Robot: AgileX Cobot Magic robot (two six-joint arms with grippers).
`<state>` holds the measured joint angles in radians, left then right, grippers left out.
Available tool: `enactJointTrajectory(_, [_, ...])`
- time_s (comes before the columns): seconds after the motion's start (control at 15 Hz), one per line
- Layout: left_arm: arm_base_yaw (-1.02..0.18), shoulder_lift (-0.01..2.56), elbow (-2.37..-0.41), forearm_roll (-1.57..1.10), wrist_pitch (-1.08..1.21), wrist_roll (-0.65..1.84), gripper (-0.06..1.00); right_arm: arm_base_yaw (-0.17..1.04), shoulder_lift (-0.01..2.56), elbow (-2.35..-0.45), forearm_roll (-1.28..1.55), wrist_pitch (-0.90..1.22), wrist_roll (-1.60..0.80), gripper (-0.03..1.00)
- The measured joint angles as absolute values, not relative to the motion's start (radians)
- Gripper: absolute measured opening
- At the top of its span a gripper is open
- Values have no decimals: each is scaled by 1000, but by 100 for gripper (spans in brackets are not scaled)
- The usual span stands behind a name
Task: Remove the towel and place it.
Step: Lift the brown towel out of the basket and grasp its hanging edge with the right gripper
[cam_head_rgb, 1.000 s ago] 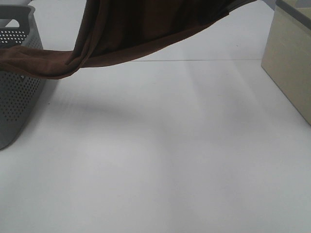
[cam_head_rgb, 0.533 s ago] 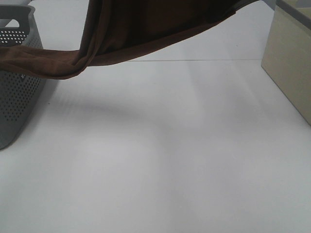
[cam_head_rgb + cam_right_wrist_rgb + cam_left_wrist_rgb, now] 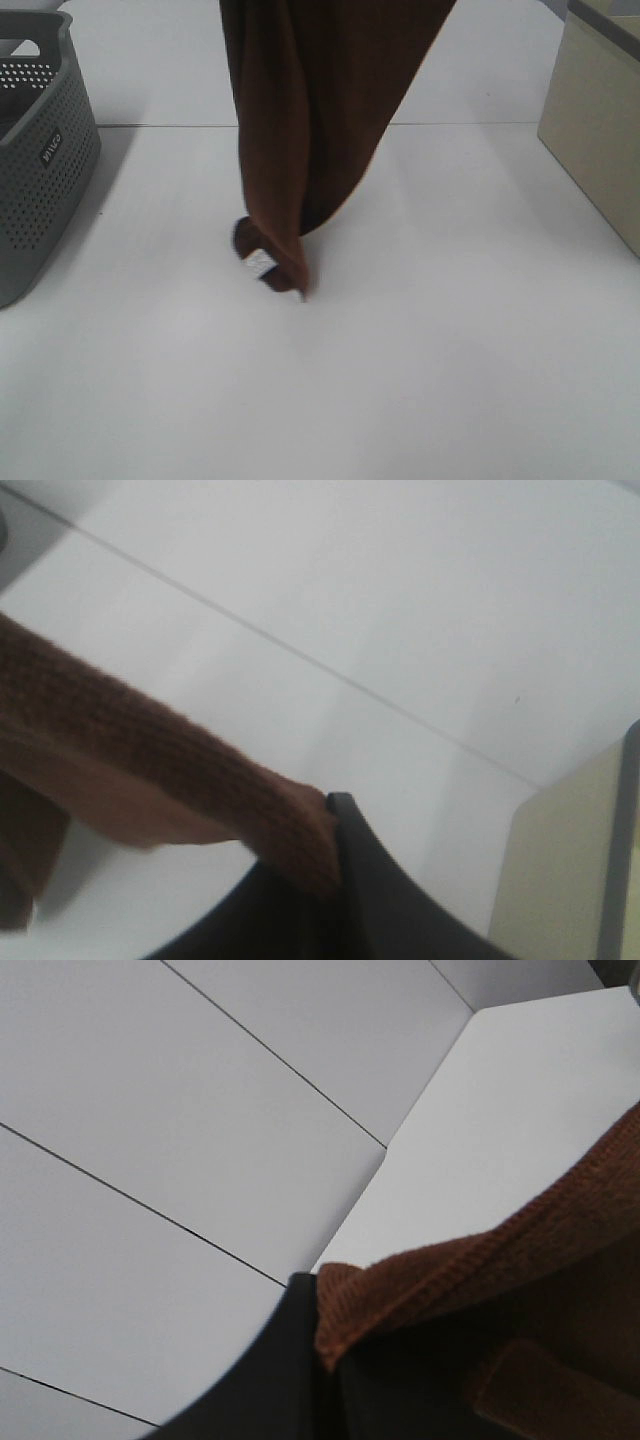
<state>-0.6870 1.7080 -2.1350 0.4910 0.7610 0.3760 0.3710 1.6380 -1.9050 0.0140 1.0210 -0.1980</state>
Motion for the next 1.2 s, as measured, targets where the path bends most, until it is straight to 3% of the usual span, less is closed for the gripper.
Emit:
enactJointTrajectory(0.4, [-546, 1843, -2135, 421, 503, 359, 0, 371, 1673, -1937, -5, 635, -195, 1])
enactJointTrajectory(0.67, [-442, 1968, -2135, 391, 191, 295, 0, 371, 1800, -2005, -12, 375, -195, 1])
enactJointTrajectory(1.2, [-350, 2088, -2135, 383, -279, 137, 0, 371, 1904, -2086, -13, 145, -195, 1])
